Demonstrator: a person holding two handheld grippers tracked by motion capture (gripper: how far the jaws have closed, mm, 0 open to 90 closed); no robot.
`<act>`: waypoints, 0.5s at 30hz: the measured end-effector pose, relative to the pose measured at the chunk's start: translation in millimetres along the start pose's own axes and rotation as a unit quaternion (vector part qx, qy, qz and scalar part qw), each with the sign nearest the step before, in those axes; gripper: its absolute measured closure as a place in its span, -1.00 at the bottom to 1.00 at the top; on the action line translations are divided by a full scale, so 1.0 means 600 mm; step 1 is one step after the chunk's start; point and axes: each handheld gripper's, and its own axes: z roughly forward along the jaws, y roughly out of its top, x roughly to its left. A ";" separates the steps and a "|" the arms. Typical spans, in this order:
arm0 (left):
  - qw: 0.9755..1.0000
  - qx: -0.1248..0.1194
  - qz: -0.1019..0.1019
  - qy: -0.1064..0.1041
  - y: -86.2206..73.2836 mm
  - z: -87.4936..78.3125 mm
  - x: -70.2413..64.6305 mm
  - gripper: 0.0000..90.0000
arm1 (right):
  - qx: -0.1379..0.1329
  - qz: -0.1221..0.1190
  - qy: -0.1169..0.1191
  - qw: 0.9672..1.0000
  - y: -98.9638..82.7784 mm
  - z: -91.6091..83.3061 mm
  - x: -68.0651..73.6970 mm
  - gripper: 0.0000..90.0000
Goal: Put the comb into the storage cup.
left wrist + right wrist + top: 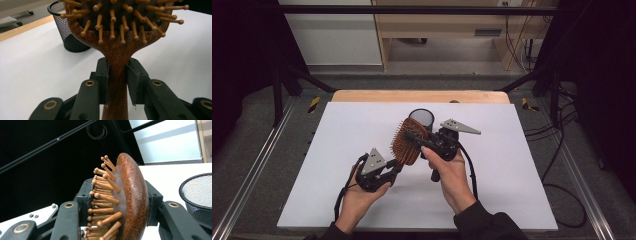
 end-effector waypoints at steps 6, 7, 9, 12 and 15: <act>1.000 -0.010 -0.012 0.004 -0.002 -0.002 0.004 0.60 | 0.003 -0.002 -0.001 1.000 0.005 0.007 0.005 0.18; 1.000 -0.012 -0.015 0.004 -0.003 -0.003 0.006 0.60 | 0.003 -0.005 -0.001 1.000 0.006 0.008 0.005 0.18; 1.000 -0.017 -0.022 0.006 -0.003 -0.004 0.009 0.58 | 0.005 -0.007 -0.001 1.000 0.009 0.010 0.007 0.18; 0.999 -0.025 -0.028 0.011 -0.004 -0.006 0.012 0.56 | 0.003 -0.006 0.001 1.000 0.012 0.013 0.007 0.18; 0.999 -0.030 -0.033 0.013 -0.005 -0.007 0.014 0.53 | 0.003 -0.004 0.001 1.000 0.014 0.015 0.006 0.18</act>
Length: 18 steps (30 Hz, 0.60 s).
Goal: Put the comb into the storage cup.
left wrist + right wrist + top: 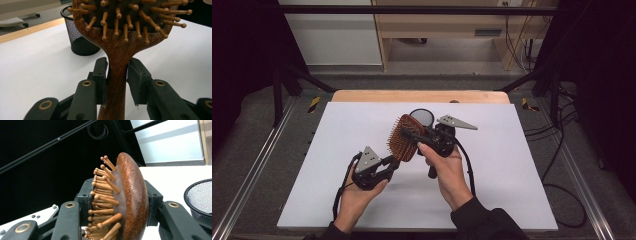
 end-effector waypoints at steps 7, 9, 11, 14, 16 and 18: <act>1.000 -0.015 -0.008 0.017 -0.001 -0.005 0.005 0.27 | -0.001 0.000 -0.002 1.000 0.007 0.004 -0.001 0.18; 1.000 -0.020 -0.011 0.019 -0.002 -0.008 0.007 0.21 | -0.003 0.000 -0.003 1.000 0.011 0.004 -0.003 0.18; 0.999 -0.024 -0.012 0.021 -0.005 -0.012 0.007 0.13 | -0.006 -0.001 -0.004 1.000 0.016 0.003 -0.005 0.18; 0.999 -0.033 -0.018 0.024 -0.008 -0.017 0.007 -0.04 | -0.008 -0.001 -0.009 1.000 0.021 0.000 -0.008 0.18; 0.999 -0.039 -0.020 0.030 -0.010 -0.022 0.008 -0.20 | -0.009 -0.002 -0.012 1.000 0.025 -0.002 -0.012 0.18; 0.998 -0.045 -0.021 0.034 -0.012 -0.027 0.011 -0.35 | -0.010 -0.001 -0.016 1.000 0.028 -0.005 -0.015 0.18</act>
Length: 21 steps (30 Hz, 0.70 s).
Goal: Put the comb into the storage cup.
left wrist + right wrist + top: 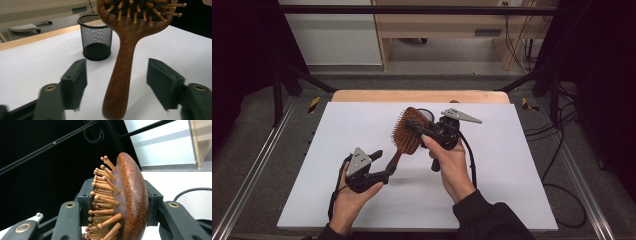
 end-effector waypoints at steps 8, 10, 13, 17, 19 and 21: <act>0.999 -0.017 -0.023 0.029 -0.017 -0.025 0.027 -0.80 | -0.009 0.001 -0.013 1.000 0.009 -0.020 -0.019 0.18; 0.999 -0.022 -0.028 0.035 -0.023 -0.035 0.036 -0.85 | -0.009 -0.001 -0.017 1.000 0.011 -0.025 -0.024 0.18; 0.998 -0.027 -0.034 0.044 -0.031 -0.050 0.050 -0.86 | -0.012 0.002 -0.020 1.000 0.014 -0.030 -0.031 0.18; 0.996 -0.035 -0.047 0.061 -0.041 -0.072 0.071 -0.87 | -0.016 0.002 -0.022 1.000 0.021 -0.033 -0.036 0.18; 0.996 -0.036 -0.052 0.069 -0.045 -0.082 0.081 -0.87 | -0.015 0.001 -0.024 1.000 0.023 -0.033 -0.036 0.18; 0.995 -0.036 -0.057 0.077 -0.050 -0.089 0.089 -0.87 | -0.016 0.001 -0.023 1.000 0.024 -0.032 -0.036 0.18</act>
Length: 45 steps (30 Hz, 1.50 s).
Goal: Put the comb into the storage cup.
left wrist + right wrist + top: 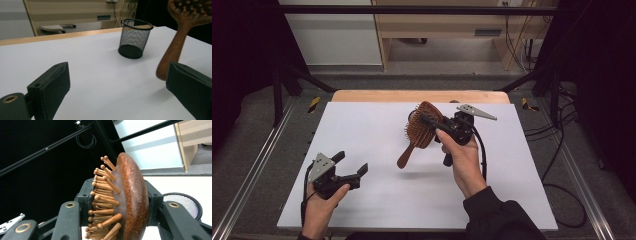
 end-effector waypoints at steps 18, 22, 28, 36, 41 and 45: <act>0.999 -0.029 -0.003 0.021 -0.009 -0.019 0.046 -0.93 | -0.009 -0.002 -0.003 1.000 0.021 -0.003 0.005 0.18; 0.999 -0.025 -0.007 0.026 -0.012 -0.020 0.051 -0.93 | -0.009 -0.001 -0.004 1.000 0.027 0.001 0.007 0.17; 0.999 -0.030 -0.007 0.028 -0.012 -0.022 0.053 -0.93 | -0.010 -0.001 -0.002 1.000 0.039 0.009 0.012 0.17; 0.999 -0.028 -0.006 0.027 -0.014 -0.020 0.054 -0.93 | -0.017 -0.003 -0.002 1.000 0.062 0.018 0.016 0.17; 0.999 -0.029 -0.004 0.029 -0.016 -0.019 0.055 -0.93 | -0.020 -0.004 -0.005 1.000 0.076 0.026 0.014 0.17; 0.999 -0.029 -0.002 0.030 -0.017 -0.018 0.056 -0.93 | -0.022 -0.004 -0.004 1.000 0.085 0.031 0.014 0.17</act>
